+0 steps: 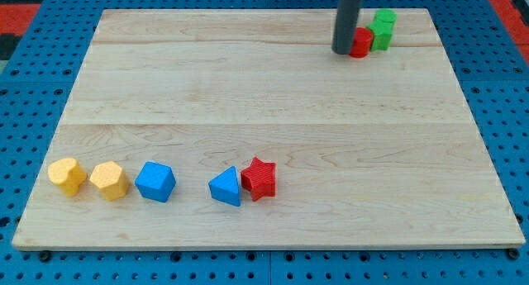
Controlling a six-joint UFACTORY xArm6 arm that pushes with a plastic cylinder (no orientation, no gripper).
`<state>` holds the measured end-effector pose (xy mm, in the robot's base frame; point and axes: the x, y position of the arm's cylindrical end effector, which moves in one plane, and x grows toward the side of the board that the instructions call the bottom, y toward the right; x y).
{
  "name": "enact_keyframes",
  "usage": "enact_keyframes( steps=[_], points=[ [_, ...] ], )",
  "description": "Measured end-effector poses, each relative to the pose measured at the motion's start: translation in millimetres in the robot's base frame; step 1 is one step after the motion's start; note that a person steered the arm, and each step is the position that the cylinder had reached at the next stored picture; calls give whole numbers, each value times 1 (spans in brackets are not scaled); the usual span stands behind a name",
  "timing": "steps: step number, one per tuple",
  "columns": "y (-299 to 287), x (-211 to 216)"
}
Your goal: Move your arm to the right of the red star
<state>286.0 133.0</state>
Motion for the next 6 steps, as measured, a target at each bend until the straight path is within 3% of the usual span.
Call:
enact_keyframes(
  steps=[1, 2, 5, 6],
  points=[
    [-7, -1],
    [-29, 31],
    [-46, 236],
    [-89, 240]
  ],
)
